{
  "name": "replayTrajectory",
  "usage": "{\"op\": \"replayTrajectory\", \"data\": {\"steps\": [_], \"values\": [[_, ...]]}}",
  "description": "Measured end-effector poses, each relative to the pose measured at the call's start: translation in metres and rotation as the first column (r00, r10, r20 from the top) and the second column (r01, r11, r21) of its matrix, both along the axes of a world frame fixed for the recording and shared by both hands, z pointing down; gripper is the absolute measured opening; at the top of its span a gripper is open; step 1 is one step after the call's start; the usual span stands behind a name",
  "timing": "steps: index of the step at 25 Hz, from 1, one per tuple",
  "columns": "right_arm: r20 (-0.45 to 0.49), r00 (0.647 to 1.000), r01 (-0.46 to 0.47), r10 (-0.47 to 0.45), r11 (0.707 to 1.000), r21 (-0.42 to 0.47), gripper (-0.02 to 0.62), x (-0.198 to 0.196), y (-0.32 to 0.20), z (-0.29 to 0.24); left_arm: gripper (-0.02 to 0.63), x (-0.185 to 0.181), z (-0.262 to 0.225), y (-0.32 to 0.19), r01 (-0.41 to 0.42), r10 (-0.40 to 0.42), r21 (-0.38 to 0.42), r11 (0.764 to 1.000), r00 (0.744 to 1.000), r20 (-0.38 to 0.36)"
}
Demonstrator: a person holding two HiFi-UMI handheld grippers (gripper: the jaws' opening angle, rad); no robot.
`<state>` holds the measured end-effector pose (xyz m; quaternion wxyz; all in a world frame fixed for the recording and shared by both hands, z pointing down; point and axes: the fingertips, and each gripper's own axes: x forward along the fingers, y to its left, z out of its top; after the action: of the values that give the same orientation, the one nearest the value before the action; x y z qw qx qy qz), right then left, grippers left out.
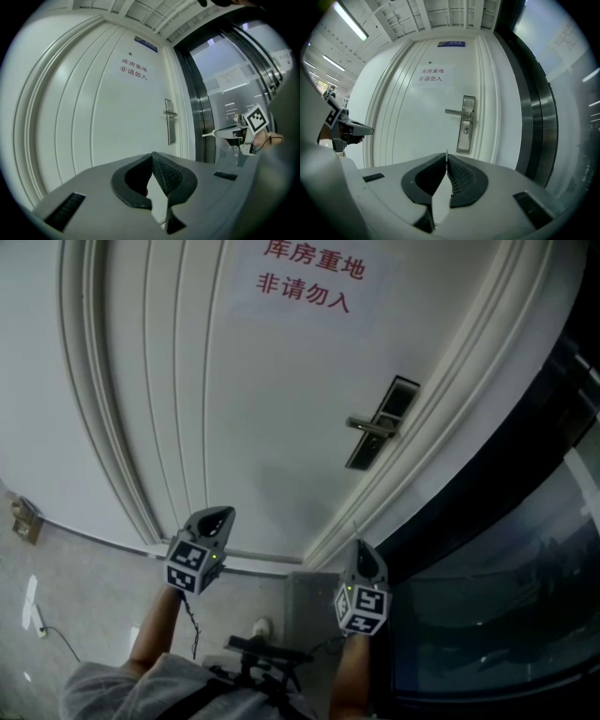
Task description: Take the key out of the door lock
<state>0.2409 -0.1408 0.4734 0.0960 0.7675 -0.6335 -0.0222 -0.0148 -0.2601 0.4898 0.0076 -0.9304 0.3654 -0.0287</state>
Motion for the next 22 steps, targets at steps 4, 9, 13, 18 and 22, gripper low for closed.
{"op": "replayTrajectory", "data": {"steps": [4, 9, 13, 18, 22], "values": [[-0.001, 1.0, 0.004, -0.004, 1.0, -0.001, 0.021, -0.0034, 0.0044, 0.001, 0.005, -0.0024, -0.0008, 0.005, -0.003, 0.003, 0.005, 1.0, 1.0, 0.004], [-0.004, 1.0, 0.023, -0.023, 1.0, -0.003, 0.02, -0.0081, 0.0029, -0.0001, 0.005, -0.0039, -0.0039, 0.0057, 0.002, -0.002, 0.011, 1.0, 1.0, 0.002], [-0.008, 0.999, 0.035, -0.035, 0.999, -0.004, 0.02, -0.0092, 0.001, -0.0011, 0.005, -0.0036, -0.0049, 0.0057, 0.006, -0.006, 0.013, 1.0, 1.0, 0.001], [-0.009, 0.999, 0.034, -0.034, 0.999, -0.007, 0.02, -0.0071, -0.0001, -0.001, 0.005, -0.0024, -0.0034, 0.0055, 0.006, -0.007, 0.012, 1.0, 1.0, 0.004], [-0.013, 0.999, 0.034, -0.034, 0.999, -0.007, 0.02, -0.0073, -0.0003, -0.0008, 0.005, -0.0028, -0.0025, 0.0051, 0.004, -0.004, 0.01, 1.0, 1.0, 0.007]]}}
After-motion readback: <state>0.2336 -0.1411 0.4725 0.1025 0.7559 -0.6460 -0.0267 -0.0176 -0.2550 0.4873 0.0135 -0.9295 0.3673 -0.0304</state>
